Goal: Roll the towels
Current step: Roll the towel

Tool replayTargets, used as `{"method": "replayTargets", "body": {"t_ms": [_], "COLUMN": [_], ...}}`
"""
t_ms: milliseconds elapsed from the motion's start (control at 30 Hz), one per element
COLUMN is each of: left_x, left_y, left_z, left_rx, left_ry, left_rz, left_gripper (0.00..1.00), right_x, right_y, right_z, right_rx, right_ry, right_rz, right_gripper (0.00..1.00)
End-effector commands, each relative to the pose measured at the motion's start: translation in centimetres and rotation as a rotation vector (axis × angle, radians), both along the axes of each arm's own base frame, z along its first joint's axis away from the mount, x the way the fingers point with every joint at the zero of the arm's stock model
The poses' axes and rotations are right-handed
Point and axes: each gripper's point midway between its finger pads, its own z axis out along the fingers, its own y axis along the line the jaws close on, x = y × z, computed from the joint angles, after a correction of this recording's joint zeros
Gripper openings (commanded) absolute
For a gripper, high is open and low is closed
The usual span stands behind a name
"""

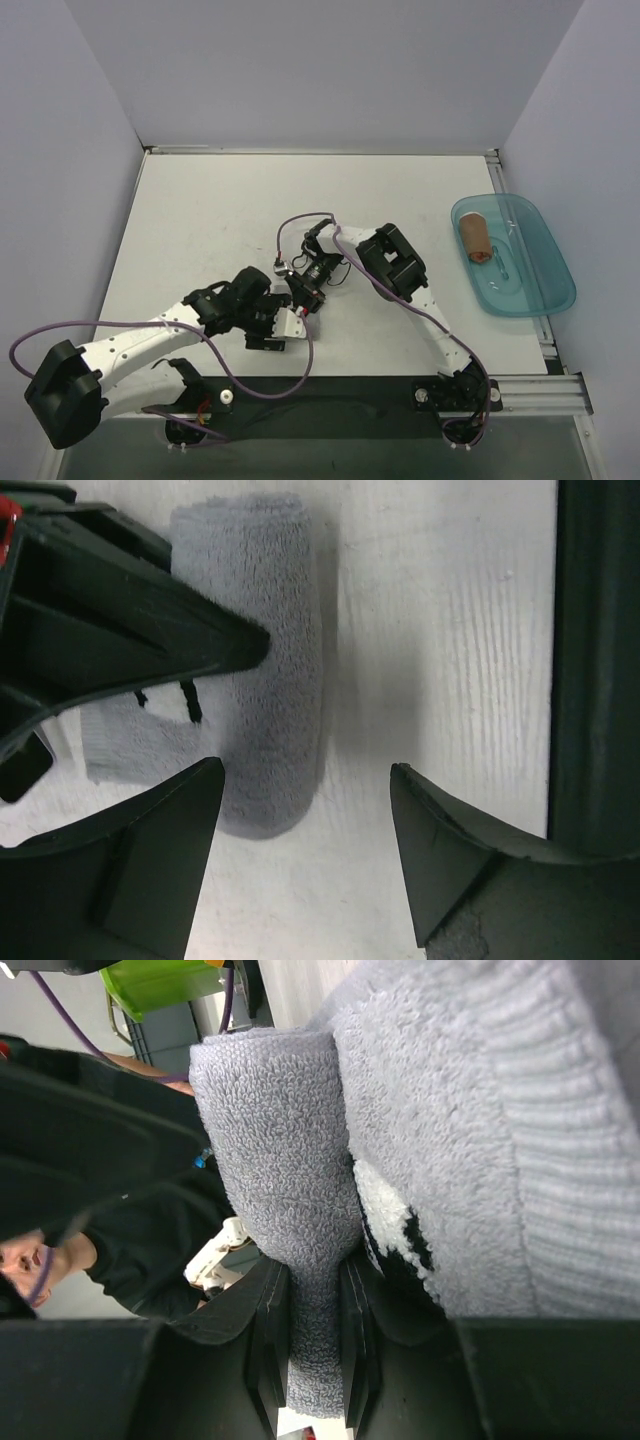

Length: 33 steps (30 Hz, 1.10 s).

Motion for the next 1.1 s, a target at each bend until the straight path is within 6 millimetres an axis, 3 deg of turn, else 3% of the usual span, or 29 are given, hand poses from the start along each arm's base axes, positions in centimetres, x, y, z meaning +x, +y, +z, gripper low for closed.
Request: {"method": "replayTargets", "body": {"t_ms": [0,267,433,567,600,633,700,767,800,933,1067], "left_x": [2.8,3.4,1.8,-0.9,-1.2,-1.7,-3.3,-3.0,-2.7,-2.8,-2.7], "left_y": [-2.4,-4.1,-3.8,-2.0,-1.7,-1.4,-0.3,0.3,-0.5,-0.2,-0.4], "left_z": [0.6,-1.8,-3.7,-6.3,-6.6,-7.1,-7.5,-7.5,-6.8,-5.6,-5.2], "left_rx": [-0.027,0.012,0.053,0.16,0.179,0.205,0.251,0.262,0.24,0.272,0.26], "left_ry": [-0.165,-0.182,-0.163,-0.038,-0.014,0.024,0.108,0.13,0.15,0.305,0.467], "left_rz": [0.011,-0.019,-0.078,-0.101,-0.095,-0.09,-0.111,-0.093,-0.1,-0.081,-0.031], "left_gripper": [0.77,0.7,0.63,0.4,0.28,0.25,0.13,0.09,0.06,0.01,0.0], "right_x": [0.5,0.7,0.7,1.2,1.5,1.6,2.3,2.9,3.6,6.2,8.9], "right_y": [-2.2,-2.3,-2.4,-2.9,-3.0,-3.1,-3.4,-3.5,-3.8,-4.1,-4.6], "right_z": [-5.3,-5.4,-5.5,-5.7,-5.7,-5.6,-5.3,-4.5,-4.3,-1.6,1.3], "right_rx": [-0.113,-0.111,-0.118,-0.139,-0.139,-0.142,-0.155,-0.159,-0.177,-0.184,-0.166], "right_ry": [-0.109,-0.124,-0.125,-0.146,-0.154,-0.156,-0.168,-0.19,-0.204,-0.28,-0.349], "right_rz": [0.073,0.079,0.079,0.08,0.076,0.071,0.054,0.042,0.026,-0.042,-0.128], "right_gripper": [0.0,0.0,0.0,0.0,0.0,0.0,0.04,0.13,0.16,0.35,0.47]}}
